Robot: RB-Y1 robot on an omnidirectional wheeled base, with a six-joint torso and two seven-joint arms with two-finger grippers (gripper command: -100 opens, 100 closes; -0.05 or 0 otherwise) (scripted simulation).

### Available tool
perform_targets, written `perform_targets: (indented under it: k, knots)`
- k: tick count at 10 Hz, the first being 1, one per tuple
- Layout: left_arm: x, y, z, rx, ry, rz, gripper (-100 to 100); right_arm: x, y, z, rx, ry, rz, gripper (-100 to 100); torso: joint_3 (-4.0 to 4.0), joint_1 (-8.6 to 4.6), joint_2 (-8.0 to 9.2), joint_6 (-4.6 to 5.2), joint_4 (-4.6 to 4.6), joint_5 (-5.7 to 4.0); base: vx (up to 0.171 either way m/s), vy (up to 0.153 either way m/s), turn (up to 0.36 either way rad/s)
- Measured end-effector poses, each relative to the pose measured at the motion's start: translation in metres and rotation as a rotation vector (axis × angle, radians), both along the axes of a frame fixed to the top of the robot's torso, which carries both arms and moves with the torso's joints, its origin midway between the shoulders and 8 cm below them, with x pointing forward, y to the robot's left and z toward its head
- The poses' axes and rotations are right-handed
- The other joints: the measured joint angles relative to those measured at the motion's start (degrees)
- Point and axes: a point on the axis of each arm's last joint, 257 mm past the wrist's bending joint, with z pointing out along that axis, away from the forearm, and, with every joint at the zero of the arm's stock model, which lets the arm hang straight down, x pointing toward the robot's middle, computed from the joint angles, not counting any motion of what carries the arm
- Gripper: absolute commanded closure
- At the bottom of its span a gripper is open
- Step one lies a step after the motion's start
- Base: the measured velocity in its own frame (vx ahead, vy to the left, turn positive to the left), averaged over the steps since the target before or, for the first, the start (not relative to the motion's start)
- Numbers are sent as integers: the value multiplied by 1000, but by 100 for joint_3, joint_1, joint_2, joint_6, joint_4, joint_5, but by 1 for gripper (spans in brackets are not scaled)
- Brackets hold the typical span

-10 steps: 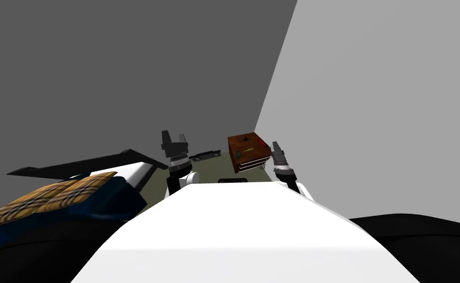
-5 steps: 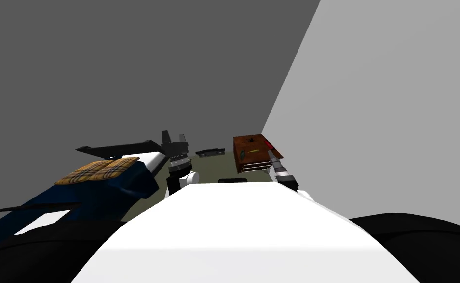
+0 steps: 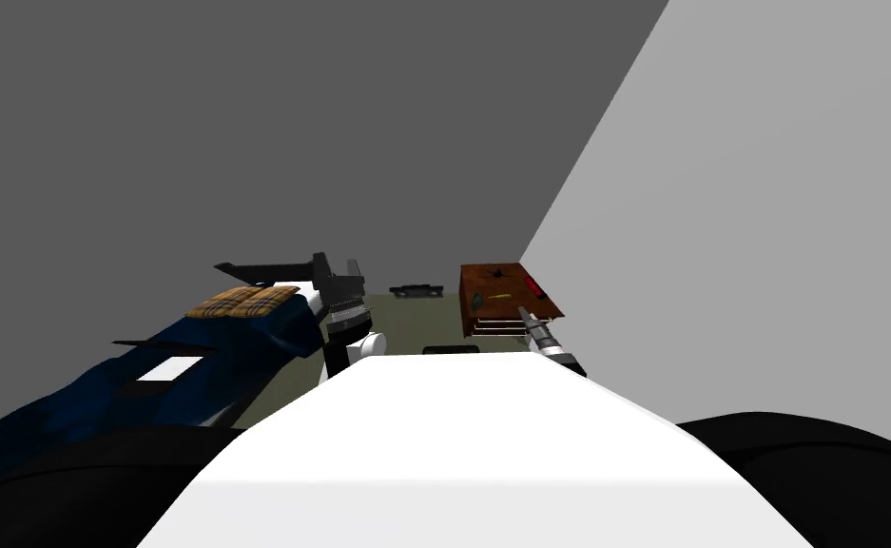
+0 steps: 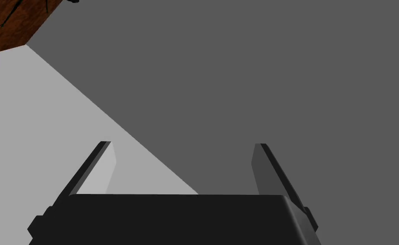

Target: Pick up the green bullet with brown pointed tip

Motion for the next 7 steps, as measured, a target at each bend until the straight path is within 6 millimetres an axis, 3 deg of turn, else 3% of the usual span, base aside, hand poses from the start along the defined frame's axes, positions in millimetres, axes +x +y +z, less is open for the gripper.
perform_targets:
  k: [2, 4, 6, 7]
  knots:
    - [0, 0, 0, 0, 0, 0, 0, -14, -12, -34, -63, 91, -13, -100, -1, -1, -2, 1, 0, 0, -14, -18, 263]
    - [0, 0, 0, 0, 0, 0, 0, -45, -27, -73, -148, 218, -26, -100, -1, -5, -2, -3, 0, 0, -12, -32, 345]
    - [0, 0, 0, 0, 0, 0, 0, -57, -35, -93, -191, 277, -29, -100, -3, 1, -5, 2, -1, 0, -8, -7, 28]
    - [0, 0, 0, 0, 0, 0, 0, -59, -37, -99, -192, 288, -30, -100, -4, 6, -7, 2, -1, 1, -6, -3, 346]
